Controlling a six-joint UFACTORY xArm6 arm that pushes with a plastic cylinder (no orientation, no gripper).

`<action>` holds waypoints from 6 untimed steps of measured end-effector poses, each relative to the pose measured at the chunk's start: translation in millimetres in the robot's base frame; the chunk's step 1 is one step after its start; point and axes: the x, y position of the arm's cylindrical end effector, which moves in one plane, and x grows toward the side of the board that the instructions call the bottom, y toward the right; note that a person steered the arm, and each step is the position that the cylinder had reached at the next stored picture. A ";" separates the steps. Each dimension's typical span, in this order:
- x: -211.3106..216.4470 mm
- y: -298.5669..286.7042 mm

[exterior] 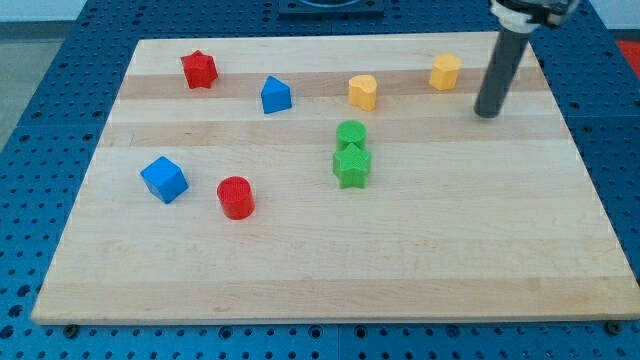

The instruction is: Push the yellow heart into the yellow hexagon

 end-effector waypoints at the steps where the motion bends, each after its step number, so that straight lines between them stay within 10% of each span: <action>1: -8.1 -5.8; 6: -66.2 -128.7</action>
